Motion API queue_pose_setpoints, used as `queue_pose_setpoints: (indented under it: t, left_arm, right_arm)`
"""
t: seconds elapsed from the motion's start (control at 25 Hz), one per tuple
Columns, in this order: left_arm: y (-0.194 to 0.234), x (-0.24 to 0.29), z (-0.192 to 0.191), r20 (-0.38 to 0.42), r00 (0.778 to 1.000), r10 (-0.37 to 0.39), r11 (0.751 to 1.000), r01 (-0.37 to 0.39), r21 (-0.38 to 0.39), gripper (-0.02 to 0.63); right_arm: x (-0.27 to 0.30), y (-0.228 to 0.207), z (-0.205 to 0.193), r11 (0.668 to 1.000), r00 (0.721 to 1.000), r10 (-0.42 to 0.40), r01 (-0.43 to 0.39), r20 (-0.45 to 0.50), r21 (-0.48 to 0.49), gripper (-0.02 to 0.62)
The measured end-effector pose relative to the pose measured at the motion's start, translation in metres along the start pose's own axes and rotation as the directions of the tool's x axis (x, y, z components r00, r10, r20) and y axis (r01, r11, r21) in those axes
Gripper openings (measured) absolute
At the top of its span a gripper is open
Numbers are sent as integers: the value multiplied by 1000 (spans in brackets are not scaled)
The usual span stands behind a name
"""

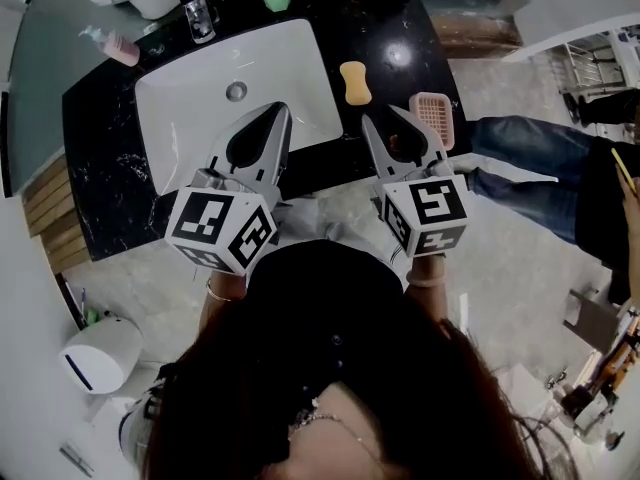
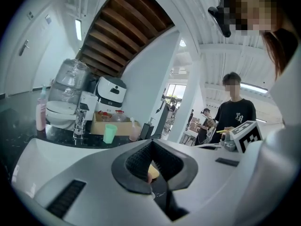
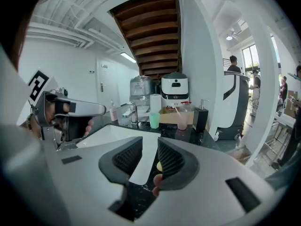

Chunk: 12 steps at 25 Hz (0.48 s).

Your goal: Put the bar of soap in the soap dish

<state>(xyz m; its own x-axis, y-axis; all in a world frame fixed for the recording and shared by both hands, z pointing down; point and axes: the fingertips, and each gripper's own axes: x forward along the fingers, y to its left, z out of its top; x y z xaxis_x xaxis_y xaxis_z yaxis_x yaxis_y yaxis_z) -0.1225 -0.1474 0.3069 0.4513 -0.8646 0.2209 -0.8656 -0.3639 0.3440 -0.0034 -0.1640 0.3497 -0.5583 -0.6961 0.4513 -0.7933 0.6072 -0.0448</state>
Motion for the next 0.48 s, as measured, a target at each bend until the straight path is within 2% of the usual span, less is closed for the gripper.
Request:
queue_pose_setpoints:
  t: [0.48]
  left_arm:
    - [45,31,-2,-59,998,-39,998,36,-50,-5]
  right_arm:
    - [53,-26,-14,996,990,-60,67,-128,52,114]
